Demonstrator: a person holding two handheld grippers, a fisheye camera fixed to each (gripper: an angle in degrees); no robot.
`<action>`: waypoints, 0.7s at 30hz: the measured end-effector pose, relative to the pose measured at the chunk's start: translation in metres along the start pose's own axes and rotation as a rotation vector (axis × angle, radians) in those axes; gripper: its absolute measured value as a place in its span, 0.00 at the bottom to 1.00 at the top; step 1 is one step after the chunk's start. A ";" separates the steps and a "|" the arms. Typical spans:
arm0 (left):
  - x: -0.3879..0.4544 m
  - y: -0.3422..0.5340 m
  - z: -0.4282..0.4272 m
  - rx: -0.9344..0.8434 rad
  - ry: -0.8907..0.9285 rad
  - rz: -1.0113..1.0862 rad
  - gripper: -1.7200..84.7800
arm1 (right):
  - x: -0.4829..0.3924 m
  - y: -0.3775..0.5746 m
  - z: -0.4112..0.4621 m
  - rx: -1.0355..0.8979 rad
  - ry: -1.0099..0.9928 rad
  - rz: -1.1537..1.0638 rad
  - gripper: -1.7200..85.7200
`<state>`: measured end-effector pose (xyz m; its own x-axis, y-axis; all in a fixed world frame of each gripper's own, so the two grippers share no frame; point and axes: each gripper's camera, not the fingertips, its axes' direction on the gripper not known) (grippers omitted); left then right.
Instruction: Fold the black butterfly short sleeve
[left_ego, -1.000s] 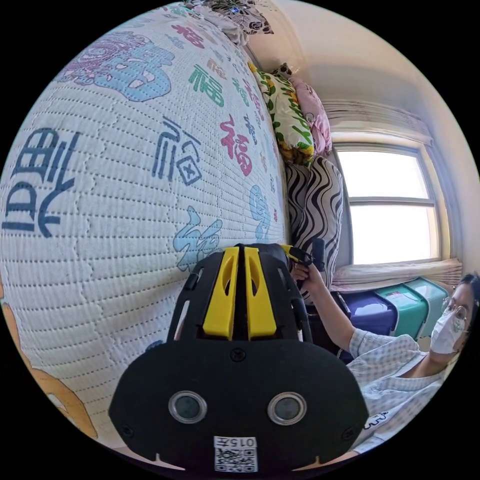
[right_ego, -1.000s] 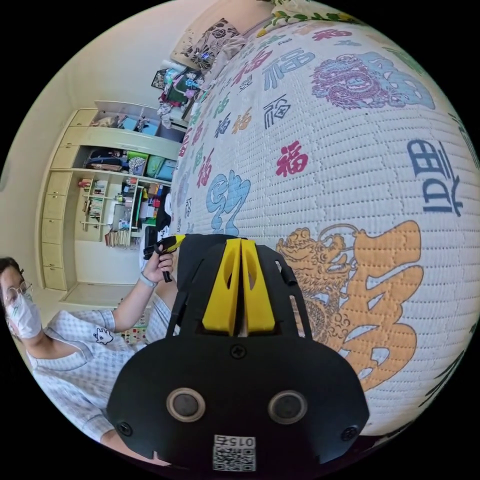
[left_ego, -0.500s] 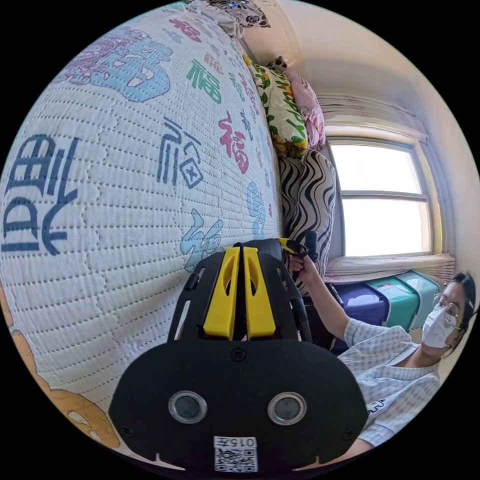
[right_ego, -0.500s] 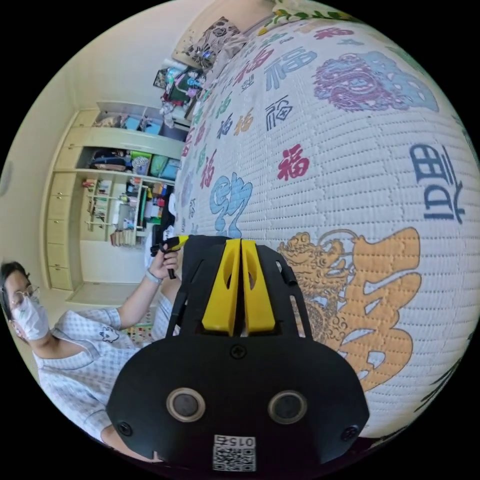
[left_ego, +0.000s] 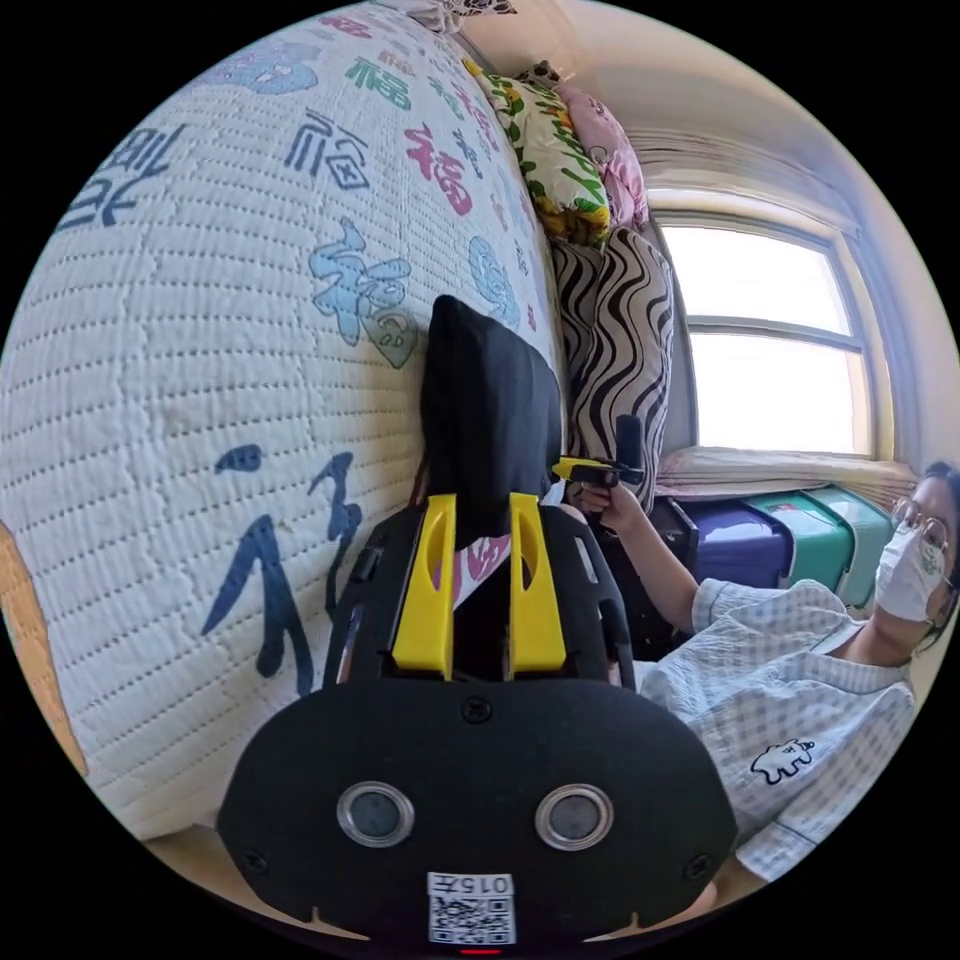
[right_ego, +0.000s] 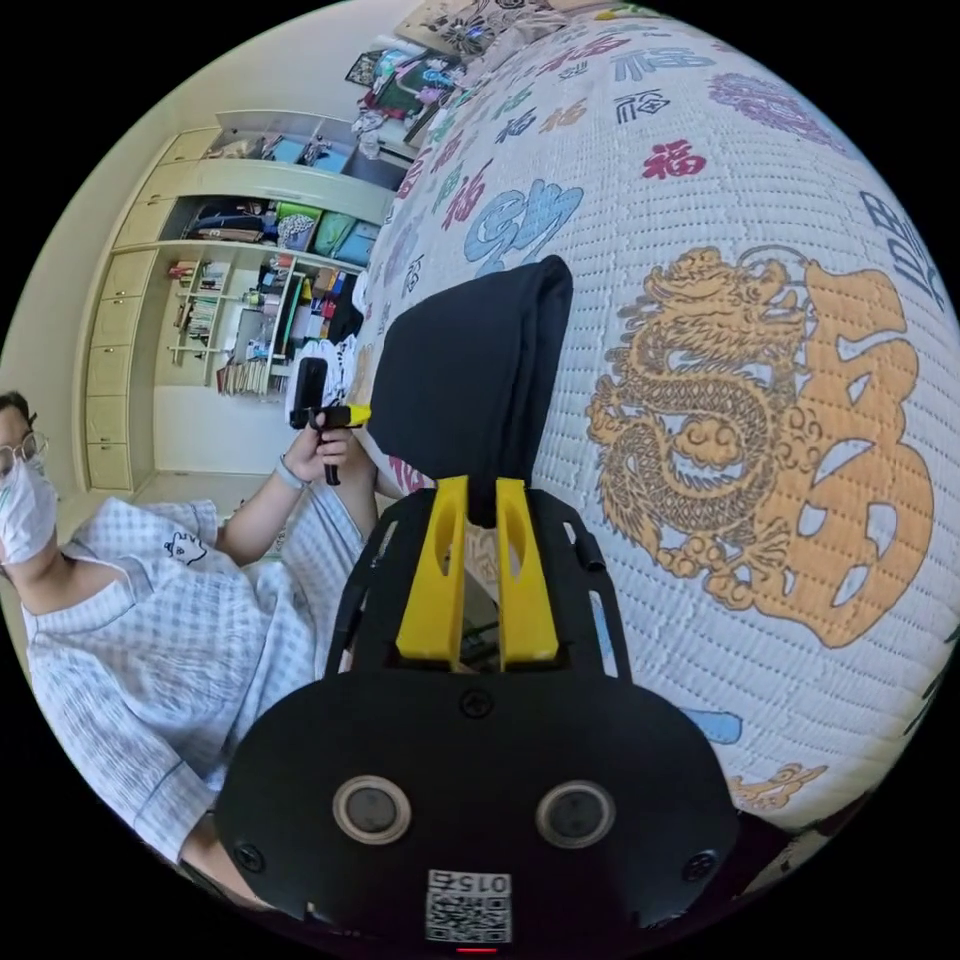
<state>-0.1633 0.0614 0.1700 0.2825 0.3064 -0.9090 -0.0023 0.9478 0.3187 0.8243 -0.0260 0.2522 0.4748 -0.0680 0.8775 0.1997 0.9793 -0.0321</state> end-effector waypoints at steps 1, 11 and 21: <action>0.002 0.002 0.002 -0.007 -0.012 0.007 0.09 | 0.004 -0.002 0.002 0.000 -0.011 0.016 0.05; 0.024 0.040 -0.004 -0.012 -0.160 0.071 0.04 | 0.016 -0.026 0.026 -0.080 0.074 0.001 0.03; 0.036 0.068 -0.070 0.105 -0.116 0.116 0.13 | 0.035 -0.046 0.019 0.198 -0.131 -0.140 0.10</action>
<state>-0.2209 0.1434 0.1398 0.3953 0.3954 -0.8291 0.0564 0.8904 0.4516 0.8156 -0.0702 0.2933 0.3372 -0.1924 0.9215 0.0776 0.9812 0.1765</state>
